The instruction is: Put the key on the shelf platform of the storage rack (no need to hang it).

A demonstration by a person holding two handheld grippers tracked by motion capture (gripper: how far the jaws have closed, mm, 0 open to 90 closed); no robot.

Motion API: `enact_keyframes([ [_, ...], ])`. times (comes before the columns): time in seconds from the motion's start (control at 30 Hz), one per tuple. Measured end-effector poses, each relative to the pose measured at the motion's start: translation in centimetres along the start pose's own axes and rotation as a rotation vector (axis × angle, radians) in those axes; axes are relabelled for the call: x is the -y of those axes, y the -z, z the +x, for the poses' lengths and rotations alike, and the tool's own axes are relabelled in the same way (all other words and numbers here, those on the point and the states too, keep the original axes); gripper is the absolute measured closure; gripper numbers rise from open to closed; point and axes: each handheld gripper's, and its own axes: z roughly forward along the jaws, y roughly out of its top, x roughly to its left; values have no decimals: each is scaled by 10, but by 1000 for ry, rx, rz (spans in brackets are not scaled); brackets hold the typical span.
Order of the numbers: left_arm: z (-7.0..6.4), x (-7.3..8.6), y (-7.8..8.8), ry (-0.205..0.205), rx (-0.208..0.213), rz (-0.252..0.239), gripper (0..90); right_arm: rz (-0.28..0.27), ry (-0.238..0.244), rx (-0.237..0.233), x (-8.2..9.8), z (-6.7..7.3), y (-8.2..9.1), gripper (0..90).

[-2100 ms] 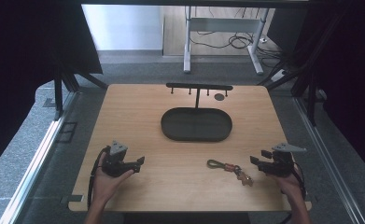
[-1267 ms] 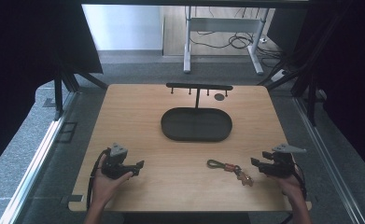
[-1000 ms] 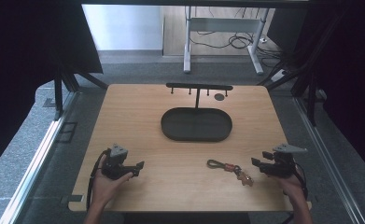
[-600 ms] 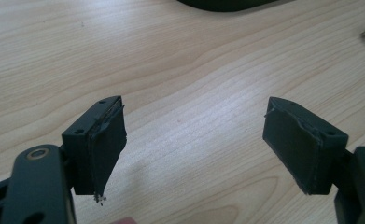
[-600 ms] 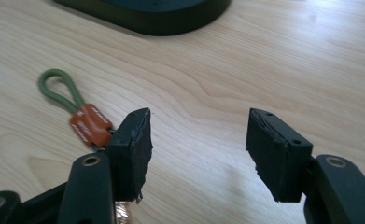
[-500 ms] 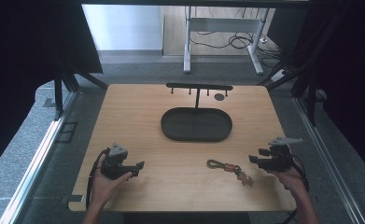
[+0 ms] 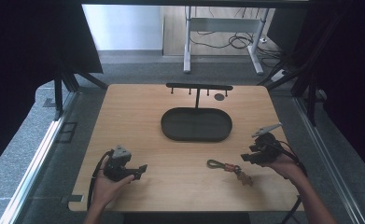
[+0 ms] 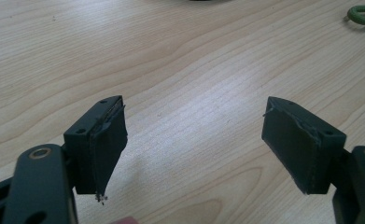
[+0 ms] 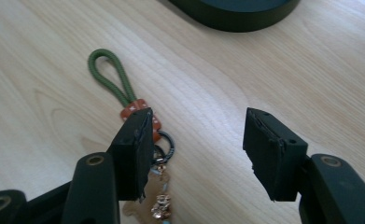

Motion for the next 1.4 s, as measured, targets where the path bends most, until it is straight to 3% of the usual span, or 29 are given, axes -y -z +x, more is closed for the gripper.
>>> enact_keyframes([
  [0.27, -1, 0, 1, -13, 4, 1, 224, 62, 47, -32, -11, 11, -5, 439],
  [0.83, 0, 2, 1, -15, 3, 7, 226, 188, 126, -42, -21, 26, -26, 432],
  [1.4, -1, 1, 5, -24, 6, 2, 227, 259, 145, -48, -20, 33, -42, 438],
])
